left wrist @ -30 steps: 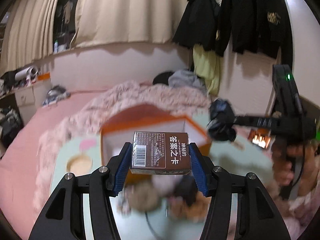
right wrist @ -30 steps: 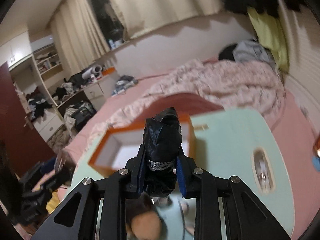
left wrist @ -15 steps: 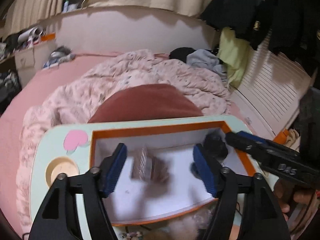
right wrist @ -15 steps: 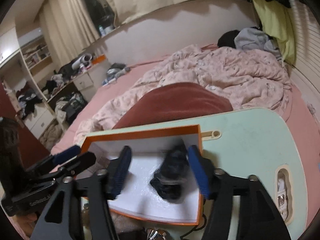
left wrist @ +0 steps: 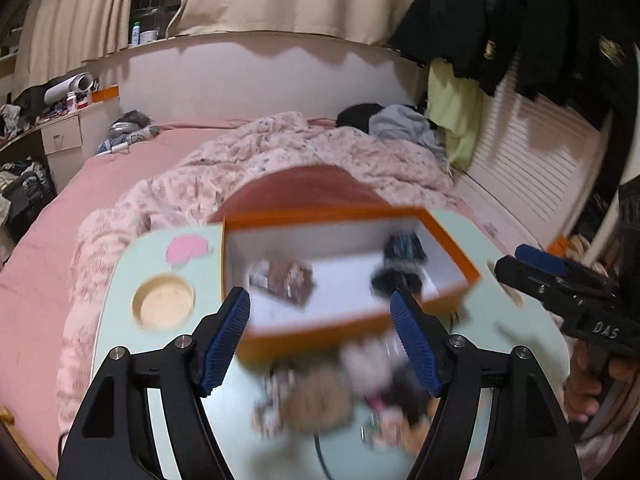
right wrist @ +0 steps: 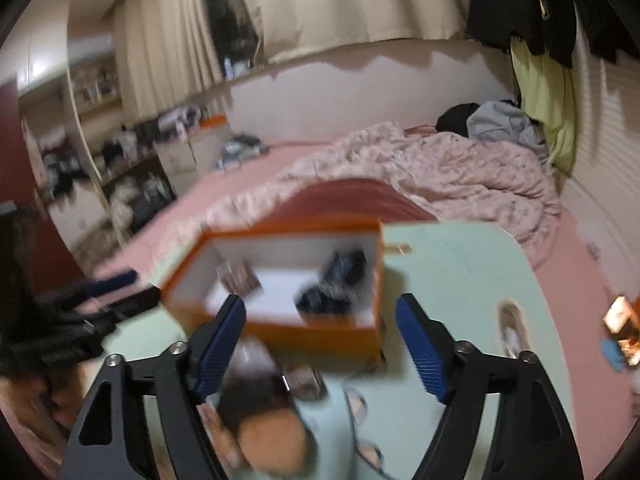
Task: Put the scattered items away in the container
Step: 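Lower the brown packet into the box with the left gripper while the right drops the scrunchie in, then reach to the tan plush ball with the right gripper and grasp it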
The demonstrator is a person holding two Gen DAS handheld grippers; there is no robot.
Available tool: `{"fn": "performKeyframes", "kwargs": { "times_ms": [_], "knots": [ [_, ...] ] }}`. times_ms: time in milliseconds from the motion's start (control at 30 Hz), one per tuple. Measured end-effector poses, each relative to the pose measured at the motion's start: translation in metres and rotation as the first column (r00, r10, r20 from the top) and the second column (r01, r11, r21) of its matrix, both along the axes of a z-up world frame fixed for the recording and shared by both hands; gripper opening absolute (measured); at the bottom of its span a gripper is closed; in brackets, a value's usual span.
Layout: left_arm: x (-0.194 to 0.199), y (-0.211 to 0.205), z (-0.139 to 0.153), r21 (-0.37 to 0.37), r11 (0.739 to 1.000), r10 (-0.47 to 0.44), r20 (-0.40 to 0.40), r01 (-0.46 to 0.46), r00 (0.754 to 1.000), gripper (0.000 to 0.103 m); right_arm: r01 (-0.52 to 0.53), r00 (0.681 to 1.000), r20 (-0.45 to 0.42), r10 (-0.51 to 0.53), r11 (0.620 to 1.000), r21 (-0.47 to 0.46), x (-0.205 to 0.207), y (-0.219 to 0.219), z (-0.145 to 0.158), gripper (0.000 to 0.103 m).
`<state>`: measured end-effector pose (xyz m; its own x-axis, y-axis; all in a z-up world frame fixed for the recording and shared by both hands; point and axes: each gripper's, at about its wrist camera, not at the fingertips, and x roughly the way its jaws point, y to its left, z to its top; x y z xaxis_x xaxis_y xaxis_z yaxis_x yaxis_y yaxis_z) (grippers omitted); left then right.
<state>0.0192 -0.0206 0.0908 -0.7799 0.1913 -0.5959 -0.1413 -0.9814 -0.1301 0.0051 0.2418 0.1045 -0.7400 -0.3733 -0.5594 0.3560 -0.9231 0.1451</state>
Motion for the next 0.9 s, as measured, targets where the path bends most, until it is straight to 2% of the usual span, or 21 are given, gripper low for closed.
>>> {"fn": "performKeyframes", "kwargs": {
  "times_ms": [100,167,233,333,400,500,567,700,900],
  "knots": [
    [0.028,0.0,-0.018,-0.014,1.0,-0.014,0.05,0.014,0.999,0.073,-0.01,0.998,0.064,0.002,0.991,0.131,0.023,0.0,-0.028,0.081],
    [0.042,-0.001,-0.034,-0.026,1.0,-0.013,0.095,0.015,0.995,0.073,-0.016,0.994,0.108,-0.004,0.984,0.18,0.031,-0.001,-0.045,0.081],
    [0.052,-0.001,-0.051,-0.057,0.998,0.015,0.143,-0.007,0.99,0.073,-0.013,0.986,0.165,-0.02,0.98,0.197,0.037,0.002,-0.065,0.081],
    [0.058,-0.003,-0.066,-0.087,0.995,0.068,0.172,-0.054,0.983,0.073,-0.003,0.971,0.238,-0.04,0.984,0.178,0.039,0.007,-0.087,0.081],
    [0.057,-0.002,-0.074,-0.1,0.993,0.084,0.188,-0.066,0.979,0.073,0.026,0.968,0.238,-0.077,0.977,0.212,0.037,0.008,-0.092,0.085],
    [0.053,0.002,-0.082,-0.135,0.989,0.088,0.208,-0.06,0.974,0.073,0.033,0.965,0.246,-0.095,0.969,0.247,0.037,0.006,-0.094,0.103],
    [0.053,0.003,-0.088,-0.125,0.991,0.084,0.213,-0.058,0.973,0.073,0.04,0.967,0.235,-0.103,0.965,0.258,0.04,0.004,-0.096,0.103],
    [0.054,-0.002,-0.092,-0.116,0.988,0.119,0.197,-0.097,0.973,0.082,0.034,0.968,0.232,-0.097,0.965,0.26,0.037,0.007,-0.098,0.103],
    [0.055,-0.002,-0.094,-0.131,0.984,0.142,0.187,-0.119,0.972,0.085,0.023,0.969,0.233,-0.087,0.964,0.263,0.036,0.006,-0.098,0.103]
  ]
}}
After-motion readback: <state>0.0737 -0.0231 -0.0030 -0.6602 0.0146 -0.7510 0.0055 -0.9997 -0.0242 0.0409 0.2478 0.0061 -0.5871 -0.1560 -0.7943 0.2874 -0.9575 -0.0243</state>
